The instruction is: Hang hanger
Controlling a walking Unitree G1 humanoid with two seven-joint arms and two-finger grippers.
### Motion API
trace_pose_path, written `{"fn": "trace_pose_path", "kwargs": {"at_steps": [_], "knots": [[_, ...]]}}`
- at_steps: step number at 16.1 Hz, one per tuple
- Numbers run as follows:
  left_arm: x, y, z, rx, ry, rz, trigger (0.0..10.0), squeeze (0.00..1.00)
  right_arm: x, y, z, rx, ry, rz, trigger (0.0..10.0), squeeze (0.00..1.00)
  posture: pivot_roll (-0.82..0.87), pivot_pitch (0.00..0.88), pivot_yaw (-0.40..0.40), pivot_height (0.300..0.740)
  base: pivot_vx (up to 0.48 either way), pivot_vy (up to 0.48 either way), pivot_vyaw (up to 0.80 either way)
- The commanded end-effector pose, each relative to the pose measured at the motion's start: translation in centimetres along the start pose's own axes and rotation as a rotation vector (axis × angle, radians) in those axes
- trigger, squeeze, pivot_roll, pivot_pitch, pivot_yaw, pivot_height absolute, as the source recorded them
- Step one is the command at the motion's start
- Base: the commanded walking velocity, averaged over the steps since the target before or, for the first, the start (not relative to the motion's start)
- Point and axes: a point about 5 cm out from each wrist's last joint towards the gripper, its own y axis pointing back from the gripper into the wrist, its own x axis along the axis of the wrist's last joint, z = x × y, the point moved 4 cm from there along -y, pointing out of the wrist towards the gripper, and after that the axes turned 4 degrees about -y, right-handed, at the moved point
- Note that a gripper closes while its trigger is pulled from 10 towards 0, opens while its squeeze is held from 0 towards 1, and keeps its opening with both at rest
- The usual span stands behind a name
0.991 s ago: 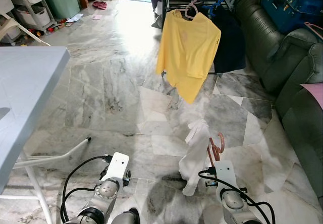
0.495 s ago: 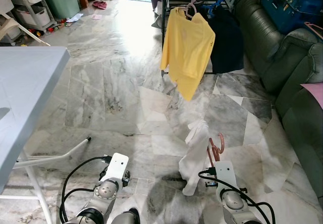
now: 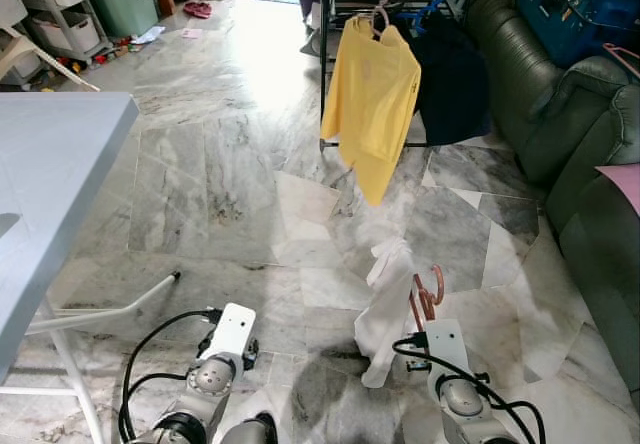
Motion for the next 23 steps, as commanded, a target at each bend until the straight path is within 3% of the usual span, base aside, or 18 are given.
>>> {"fn": "trace_pose_path", "kwargs": {"at_steps": [1, 4, 8, 18, 23], "knots": [[-0.9, 0.2, 0.1, -0.005, -0.010, -0.028, 10.0, 0.00, -0.2, 0.1, -0.1, 0.000, 0.003, -0.004, 10.0, 0.00, -0.05, 0.082, 0.015, 0.740, 0.000, 0.000, 0.00], [-0.9, 0.2, 0.0, -0.003, -0.012, -0.026, 10.0, 0.00, -0.2, 0.1, 0.0, 0.000, 0.003, -0.002, 10.0, 0.00, -0.05, 0.083, 0.017, 0.740, 0.000, 0.000, 0.00], [1.0, -0.1, -0.2, -0.014, 0.029, 0.042, 10.0, 0.00, 0.4, -0.1, 0.1, -0.005, -0.001, 0.017, 10.0, 0.00, -0.06, 0.086, 0.016, 0.740, 0.000, 0.000, 0.00], [0.1, 0.0, -0.5, 0.014, 0.043, 0.019, 10.0, 0.00, 0.5, -0.1, -0.3, 0.026, 0.023, 0.016, 10.0, 0.00, -0.05, 0.092, 0.002, 0.740, 0.000, -0.384, 0.00], [0.4, -0.1, -0.6, 0.025, 0.048, 0.018, 10.0, 0.00, 0.2, 0.0, 0.1, 0.019, 0.027, 0.016, 10.0, 0.00, -0.06, 0.094, 0.009, 0.740, 0.000, 0.000, 0.00]]}}
